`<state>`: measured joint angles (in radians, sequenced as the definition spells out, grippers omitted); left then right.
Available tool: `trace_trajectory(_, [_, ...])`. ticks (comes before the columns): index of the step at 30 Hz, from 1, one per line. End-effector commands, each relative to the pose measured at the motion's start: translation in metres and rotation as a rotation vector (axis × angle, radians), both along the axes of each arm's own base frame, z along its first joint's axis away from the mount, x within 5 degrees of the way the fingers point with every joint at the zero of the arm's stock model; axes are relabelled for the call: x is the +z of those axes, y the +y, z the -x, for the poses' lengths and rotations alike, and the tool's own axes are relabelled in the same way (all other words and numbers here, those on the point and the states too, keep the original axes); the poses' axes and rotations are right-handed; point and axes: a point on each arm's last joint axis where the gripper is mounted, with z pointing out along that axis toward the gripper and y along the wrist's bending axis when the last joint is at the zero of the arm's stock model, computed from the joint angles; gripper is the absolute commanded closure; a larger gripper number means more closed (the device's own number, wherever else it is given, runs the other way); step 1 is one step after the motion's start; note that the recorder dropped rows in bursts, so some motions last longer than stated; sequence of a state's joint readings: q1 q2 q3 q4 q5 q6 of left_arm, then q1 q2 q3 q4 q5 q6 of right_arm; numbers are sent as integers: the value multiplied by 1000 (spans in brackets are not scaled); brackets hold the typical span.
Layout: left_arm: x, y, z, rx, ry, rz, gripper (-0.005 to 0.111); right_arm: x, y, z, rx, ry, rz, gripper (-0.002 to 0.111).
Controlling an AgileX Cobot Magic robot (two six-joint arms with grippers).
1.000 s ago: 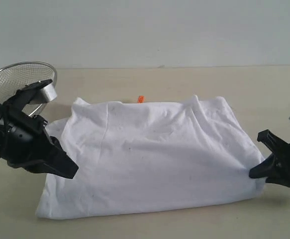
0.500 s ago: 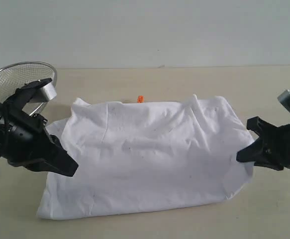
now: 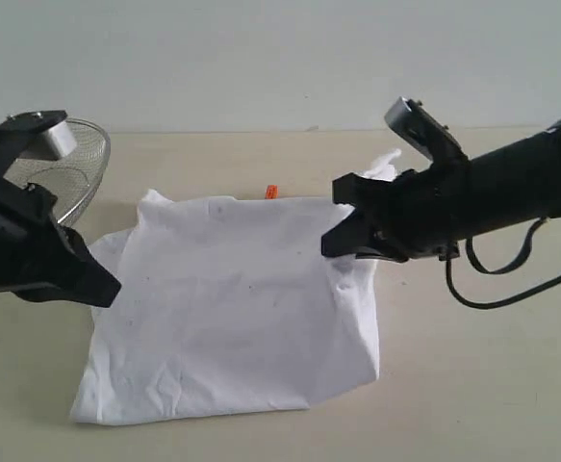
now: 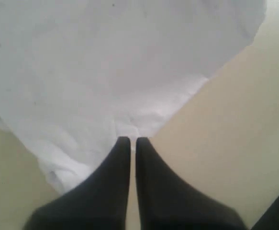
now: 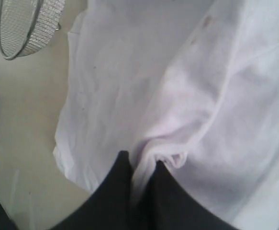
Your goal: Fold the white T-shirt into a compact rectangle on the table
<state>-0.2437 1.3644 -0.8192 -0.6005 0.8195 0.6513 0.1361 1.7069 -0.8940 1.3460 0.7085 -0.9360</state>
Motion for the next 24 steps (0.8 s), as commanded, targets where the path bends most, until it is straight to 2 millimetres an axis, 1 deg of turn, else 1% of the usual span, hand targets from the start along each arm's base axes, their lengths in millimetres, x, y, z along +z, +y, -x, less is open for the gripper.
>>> trace_trajectory(1, [20,9,5,44,-37,-73,102,17,28,-5,27,-57,-1,108])
trace_trajectory(4, [34,12,11,46,-79,-76,102,14,52,-4,71,-52,-1,108])
trace_trajectory(7, [47,13,17,66,-122,-54,102,2,76,-2,111,-27,16,108])
trace_trajectory(9, [52,14,22,71,-128,-47,102,-6,93,0,148,-19,28,108])
trace_trajectory(12, [53,15,28,52,-107,-53,102,-17,115,4,170,0,31,108])
trace_trajectory(18, [51,16,31,32,-71,-74,102,-25,152,5,225,4,21,108])
trace_trajectory(24, [51,16,31,31,-69,-78,102,-26,176,2,253,4,-1,108])
